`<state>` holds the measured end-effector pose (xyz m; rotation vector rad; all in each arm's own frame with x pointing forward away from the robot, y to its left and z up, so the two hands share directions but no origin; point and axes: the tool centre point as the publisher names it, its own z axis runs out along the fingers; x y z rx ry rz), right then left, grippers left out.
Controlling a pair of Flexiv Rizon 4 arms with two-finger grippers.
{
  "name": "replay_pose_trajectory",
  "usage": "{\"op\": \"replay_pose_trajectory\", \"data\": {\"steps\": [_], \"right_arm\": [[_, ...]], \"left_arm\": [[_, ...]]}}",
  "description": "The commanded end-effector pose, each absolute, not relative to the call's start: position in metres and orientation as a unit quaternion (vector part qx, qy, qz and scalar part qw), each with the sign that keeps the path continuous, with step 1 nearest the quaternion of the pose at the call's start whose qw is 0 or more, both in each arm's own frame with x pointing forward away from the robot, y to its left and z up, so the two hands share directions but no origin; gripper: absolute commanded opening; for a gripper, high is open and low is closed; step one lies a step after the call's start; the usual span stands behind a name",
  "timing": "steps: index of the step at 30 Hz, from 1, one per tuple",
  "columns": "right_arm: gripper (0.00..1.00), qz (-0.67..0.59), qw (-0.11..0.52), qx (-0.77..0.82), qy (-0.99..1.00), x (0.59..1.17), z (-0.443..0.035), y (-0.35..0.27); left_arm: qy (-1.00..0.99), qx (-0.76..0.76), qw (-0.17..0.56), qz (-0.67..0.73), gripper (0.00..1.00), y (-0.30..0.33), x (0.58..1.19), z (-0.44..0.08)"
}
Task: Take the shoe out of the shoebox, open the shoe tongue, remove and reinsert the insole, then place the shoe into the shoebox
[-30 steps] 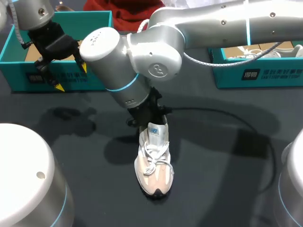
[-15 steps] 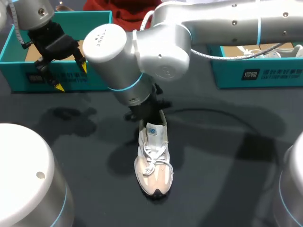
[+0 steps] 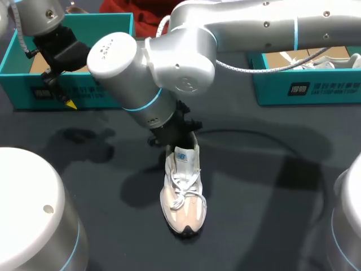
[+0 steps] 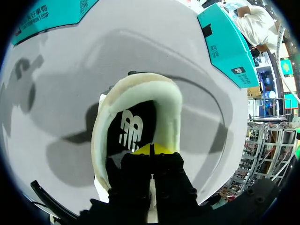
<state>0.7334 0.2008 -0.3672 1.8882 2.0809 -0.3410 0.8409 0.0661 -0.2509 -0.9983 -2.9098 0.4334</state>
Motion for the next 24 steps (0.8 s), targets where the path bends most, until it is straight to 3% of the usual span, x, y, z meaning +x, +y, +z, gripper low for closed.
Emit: {"op": "replay_pose_trajectory", "data": {"steps": [1, 7, 16, 24], "right_arm": [[0.0, -0.105, 0.124, 0.663, 0.731, 0.737, -0.386, 0.195], [0.0, -0.089, 0.087, 0.667, 0.735, 0.732, -0.396, 0.2], [0.0, -0.044, 0.084, 0.636, 0.766, 0.742, -0.357, 0.223], [0.0, -0.034, 0.058, 0.624, 0.779, 0.754, -0.381, 0.224]], "left_arm": [[-0.937, -0.322, 0.017, 0.138, 1.0, 0.066, 0.841, -0.251], [-0.937, -0.322, 0.017, 0.138, 1.0, 0.066, 0.841, -0.251], [-0.937, -0.322, 0.017, 0.138, 1.0, 0.066, 0.841, -0.251], [-0.937, -0.322, 0.017, 0.138, 1.0, 0.066, 0.841, -0.251]]}}
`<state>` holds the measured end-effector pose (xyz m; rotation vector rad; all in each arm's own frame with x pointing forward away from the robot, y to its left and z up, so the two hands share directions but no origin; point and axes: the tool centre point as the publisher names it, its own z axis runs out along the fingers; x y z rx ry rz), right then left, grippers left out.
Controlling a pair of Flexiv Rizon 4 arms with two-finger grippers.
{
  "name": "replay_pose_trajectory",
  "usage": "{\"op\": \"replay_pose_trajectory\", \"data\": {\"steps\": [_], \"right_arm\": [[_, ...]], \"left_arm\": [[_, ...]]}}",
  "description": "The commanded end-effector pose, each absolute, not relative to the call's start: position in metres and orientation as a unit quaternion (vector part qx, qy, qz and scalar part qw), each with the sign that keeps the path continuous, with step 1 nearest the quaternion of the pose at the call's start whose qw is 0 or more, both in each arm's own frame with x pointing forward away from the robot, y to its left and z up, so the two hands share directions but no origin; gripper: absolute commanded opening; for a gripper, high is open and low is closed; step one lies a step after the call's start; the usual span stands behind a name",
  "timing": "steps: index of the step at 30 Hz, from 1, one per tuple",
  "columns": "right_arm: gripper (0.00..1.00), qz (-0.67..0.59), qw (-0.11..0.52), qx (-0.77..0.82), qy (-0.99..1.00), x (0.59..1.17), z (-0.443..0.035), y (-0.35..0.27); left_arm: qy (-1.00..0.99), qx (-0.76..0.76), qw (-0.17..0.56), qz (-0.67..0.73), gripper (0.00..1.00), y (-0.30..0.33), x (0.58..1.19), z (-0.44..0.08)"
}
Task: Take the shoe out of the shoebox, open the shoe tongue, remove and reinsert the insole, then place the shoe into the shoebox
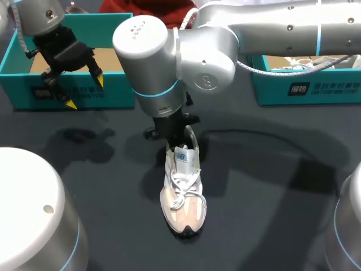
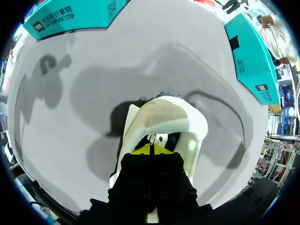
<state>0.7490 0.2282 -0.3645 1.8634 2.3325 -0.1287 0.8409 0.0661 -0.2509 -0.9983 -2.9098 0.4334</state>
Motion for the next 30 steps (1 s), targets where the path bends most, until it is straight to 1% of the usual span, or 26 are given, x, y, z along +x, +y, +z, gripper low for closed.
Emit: {"op": "replay_pose_trajectory", "data": {"steps": [1, 8, 15, 18, 25, 30], "right_arm": [[0.0, -0.034, 0.053, 0.626, 0.777, 0.754, -0.385, 0.222], [0.0, -0.031, 0.017, 0.644, 0.764, 0.748, -0.404, 0.215], [0.0, -0.039, -0.001, 0.661, 0.75, 0.729, -0.404, 0.22], [0.0, -0.039, 0.009, 0.669, 0.742, 0.724, -0.391, 0.221], [0.0, -0.042, 0.051, 0.673, 0.737, 0.732, -0.36, 0.219], [0.0, -0.045, 0.035, 0.683, 0.728, 0.733, -0.356, 0.212]], "left_arm": [[-0.937, -0.322, 0.017, 0.138, 1.0, 0.066, 0.841, -0.251], [-0.937, -0.322, 0.017, 0.138, 1.0, 0.066, 0.841, -0.251], [-0.937, -0.322, 0.017, 0.138, 1.0, 0.066, 0.841, -0.251], [-0.937, -0.322, 0.017, 0.138, 1.0, 0.066, 0.841, -0.251], [-0.937, -0.322, 0.017, 0.138, 1.0, 0.066, 0.841, -0.251], [-0.937, -0.322, 0.017, 0.138, 1.0, 0.066, 0.841, -0.251]]}}
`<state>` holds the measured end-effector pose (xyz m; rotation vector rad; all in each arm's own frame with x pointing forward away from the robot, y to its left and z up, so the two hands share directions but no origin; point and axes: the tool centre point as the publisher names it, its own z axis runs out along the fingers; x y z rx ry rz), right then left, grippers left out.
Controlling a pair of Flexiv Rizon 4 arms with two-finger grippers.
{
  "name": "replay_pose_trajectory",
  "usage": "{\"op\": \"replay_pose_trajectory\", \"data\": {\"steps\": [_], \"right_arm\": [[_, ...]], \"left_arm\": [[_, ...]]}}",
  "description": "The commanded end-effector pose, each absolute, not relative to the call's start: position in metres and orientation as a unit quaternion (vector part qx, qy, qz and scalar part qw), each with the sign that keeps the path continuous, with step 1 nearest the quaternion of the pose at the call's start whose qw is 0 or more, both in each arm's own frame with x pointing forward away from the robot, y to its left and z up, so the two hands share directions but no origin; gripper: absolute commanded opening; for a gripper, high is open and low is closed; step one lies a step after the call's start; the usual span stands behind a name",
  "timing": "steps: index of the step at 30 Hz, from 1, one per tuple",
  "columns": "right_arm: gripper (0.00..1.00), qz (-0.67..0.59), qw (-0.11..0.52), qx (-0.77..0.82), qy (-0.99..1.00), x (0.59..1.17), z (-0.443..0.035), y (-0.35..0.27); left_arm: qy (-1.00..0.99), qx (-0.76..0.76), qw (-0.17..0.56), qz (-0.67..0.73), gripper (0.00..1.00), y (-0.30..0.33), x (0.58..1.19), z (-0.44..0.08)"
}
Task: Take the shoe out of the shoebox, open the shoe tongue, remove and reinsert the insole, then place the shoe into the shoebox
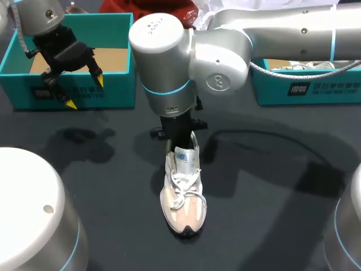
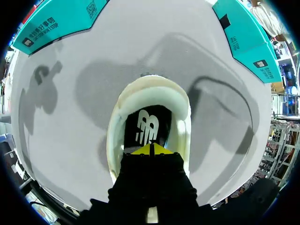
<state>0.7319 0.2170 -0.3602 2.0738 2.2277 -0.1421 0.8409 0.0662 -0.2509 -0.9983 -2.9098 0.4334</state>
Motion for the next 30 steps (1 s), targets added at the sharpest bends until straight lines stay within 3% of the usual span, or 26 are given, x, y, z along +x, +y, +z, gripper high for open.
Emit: {"op": "replay_pose_trajectory", "data": {"steps": [1, 14, 30], "right_arm": [[0.0, -0.047, 0.032, 0.685, 0.726, 0.732, -0.356, 0.211], [0.0, -0.063, -0.028, 0.704, 0.707, 0.72, -0.364, 0.214], [0.33, -0.084, -0.045, 0.72, 0.687, 0.706, -0.347, 0.223]], "left_arm": [[-0.937, -0.322, 0.017, 0.138, 1.0, 0.066, 0.841, -0.251], [-0.937, -0.322, 0.017, 0.138, 1.0, 0.066, 0.841, -0.251], [-0.937, -0.322, 0.017, 0.138, 1.0, 0.066, 0.841, -0.251]]}}
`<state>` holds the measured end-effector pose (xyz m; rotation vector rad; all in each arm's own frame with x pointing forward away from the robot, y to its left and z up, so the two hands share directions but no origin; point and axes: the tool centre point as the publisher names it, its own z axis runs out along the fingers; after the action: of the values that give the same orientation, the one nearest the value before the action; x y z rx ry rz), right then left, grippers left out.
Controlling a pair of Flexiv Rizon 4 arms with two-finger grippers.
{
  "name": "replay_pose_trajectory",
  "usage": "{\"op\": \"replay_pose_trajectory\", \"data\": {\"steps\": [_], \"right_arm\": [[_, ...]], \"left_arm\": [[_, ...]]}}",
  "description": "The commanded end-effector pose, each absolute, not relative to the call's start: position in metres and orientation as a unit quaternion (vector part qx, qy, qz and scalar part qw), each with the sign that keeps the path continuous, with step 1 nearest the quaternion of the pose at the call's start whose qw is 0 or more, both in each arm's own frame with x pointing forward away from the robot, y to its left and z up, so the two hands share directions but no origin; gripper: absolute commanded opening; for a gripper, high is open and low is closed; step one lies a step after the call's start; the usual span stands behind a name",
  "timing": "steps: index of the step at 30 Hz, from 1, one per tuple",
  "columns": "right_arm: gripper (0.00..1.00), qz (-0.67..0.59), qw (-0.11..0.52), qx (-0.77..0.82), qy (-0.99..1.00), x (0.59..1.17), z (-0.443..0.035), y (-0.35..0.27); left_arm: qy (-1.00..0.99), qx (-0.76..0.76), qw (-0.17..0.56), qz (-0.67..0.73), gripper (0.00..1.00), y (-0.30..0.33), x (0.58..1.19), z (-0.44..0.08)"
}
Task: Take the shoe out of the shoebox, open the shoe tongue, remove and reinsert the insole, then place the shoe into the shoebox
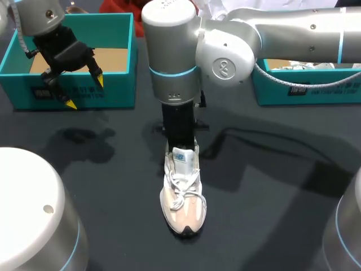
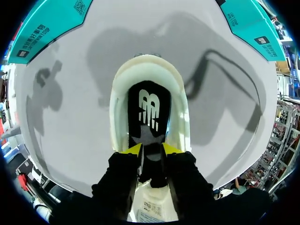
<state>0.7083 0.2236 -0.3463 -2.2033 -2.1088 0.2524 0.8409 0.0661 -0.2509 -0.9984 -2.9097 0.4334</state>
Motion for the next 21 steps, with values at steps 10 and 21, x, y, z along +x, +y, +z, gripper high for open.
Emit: {"op": "replay_pose_trajectory", "data": {"steps": [10, 21], "right_arm": [[0.5, 0.087, 0.056, -0.719, -0.687, 0.7041, -0.3484, 0.2237], [0.98, 0.092, 0.06, -0.727, -0.677, 0.7025, -0.3448, 0.2231]], "left_arm": [[-0.937, -0.322, 0.017, 0.138, 1.0, 0.0662, 0.8409, -0.2512], [-0.937, -0.322, 0.017, 0.138, 1.0, 0.0662, 0.8409, -0.2512]]}}
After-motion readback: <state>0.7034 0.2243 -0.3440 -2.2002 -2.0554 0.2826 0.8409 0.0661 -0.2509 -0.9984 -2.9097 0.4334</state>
